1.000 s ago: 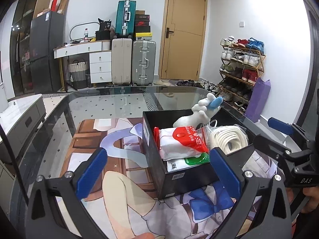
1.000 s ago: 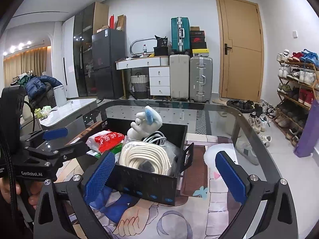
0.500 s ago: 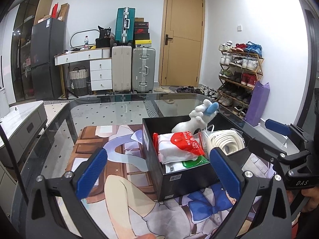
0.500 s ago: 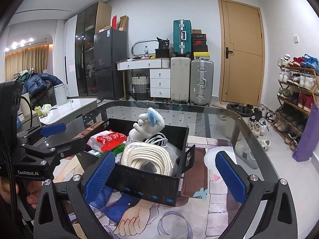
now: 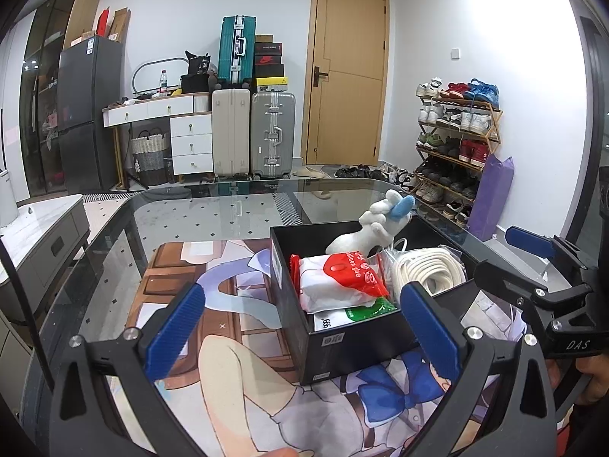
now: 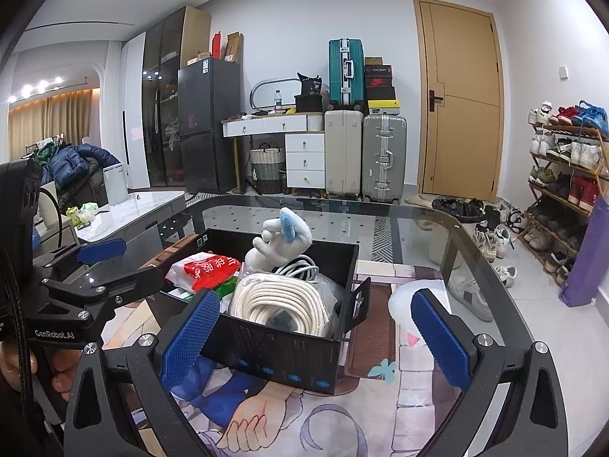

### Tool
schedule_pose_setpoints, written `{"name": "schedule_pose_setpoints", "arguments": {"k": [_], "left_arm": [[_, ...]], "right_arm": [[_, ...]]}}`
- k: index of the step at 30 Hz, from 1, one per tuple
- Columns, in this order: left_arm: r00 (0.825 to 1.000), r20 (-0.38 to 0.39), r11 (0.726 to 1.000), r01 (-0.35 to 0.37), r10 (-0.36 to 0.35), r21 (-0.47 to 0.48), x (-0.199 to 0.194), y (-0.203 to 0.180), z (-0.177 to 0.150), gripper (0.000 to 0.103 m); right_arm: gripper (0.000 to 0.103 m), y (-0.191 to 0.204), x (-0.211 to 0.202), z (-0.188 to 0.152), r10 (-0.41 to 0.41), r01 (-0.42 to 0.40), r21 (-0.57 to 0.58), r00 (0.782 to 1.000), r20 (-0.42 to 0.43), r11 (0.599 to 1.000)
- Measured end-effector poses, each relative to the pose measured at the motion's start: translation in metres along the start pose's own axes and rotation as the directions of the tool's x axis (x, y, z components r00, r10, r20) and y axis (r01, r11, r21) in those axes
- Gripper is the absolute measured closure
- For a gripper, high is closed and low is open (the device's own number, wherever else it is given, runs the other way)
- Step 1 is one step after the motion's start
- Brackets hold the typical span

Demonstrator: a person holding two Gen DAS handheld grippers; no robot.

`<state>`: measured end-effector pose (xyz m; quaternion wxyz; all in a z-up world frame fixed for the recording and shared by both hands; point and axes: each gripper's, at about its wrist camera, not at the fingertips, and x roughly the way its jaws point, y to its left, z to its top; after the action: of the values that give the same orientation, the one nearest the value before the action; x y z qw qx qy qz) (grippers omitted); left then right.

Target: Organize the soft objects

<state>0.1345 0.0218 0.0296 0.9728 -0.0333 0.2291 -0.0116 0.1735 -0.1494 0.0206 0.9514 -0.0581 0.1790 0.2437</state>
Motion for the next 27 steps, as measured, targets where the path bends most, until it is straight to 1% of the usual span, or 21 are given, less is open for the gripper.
{"name": "schedule_pose_setpoints", "arguments": {"k": [27], "left_arm": [[1.000,-0.004,1.000,0.002,-0.002,0.003,0.0012,-0.0007,-0.0008,0.000]], "right_arm": [[0.001,0.0004,-0.0015,0.0003,0.003,-0.003,0.001,1.000,0.007,1.000]]}}
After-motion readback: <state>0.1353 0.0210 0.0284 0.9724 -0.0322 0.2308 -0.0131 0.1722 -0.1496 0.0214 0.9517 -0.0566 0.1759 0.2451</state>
